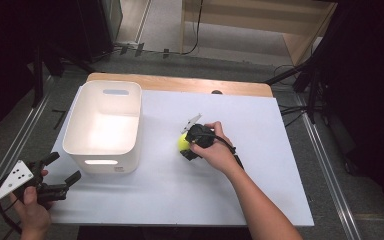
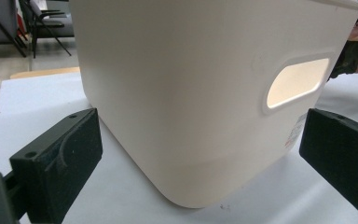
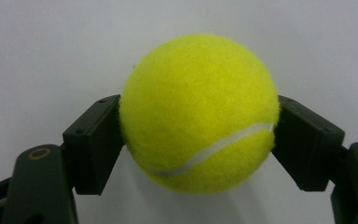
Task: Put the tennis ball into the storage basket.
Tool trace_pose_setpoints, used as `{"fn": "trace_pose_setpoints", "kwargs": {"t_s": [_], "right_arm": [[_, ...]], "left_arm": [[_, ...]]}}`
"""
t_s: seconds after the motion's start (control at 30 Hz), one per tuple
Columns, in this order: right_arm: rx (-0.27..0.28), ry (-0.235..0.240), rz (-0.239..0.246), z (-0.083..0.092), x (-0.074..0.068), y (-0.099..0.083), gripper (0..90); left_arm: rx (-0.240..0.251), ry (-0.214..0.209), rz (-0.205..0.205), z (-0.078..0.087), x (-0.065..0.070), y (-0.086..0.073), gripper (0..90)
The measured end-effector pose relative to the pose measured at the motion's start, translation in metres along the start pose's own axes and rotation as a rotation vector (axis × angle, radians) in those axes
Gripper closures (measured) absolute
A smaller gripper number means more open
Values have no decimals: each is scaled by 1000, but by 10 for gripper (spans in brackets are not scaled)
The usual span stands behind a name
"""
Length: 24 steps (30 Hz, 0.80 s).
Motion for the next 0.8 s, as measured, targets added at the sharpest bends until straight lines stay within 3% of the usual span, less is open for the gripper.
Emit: {"fn": "trace_pose_setpoints", "kwargs": {"t_s": [0.33, 0.8], "right_arm": [[-4, -2, 0, 2, 0, 0, 240], [31, 7, -1, 18, 2, 3, 240]], "left_arm": [[0, 0, 0, 0, 0, 0, 0], [-1, 1, -1, 0, 0, 0, 0]]}}
Point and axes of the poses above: each handheld gripper's, and its own axes: z roughly backward along the jaws, y roughly out of its top, x roughly to its right, the point moved 5 cm from there along -z, roughly forward along the jaws, and after that the axes turned 9 degrees about z, right-handed, at the moved point
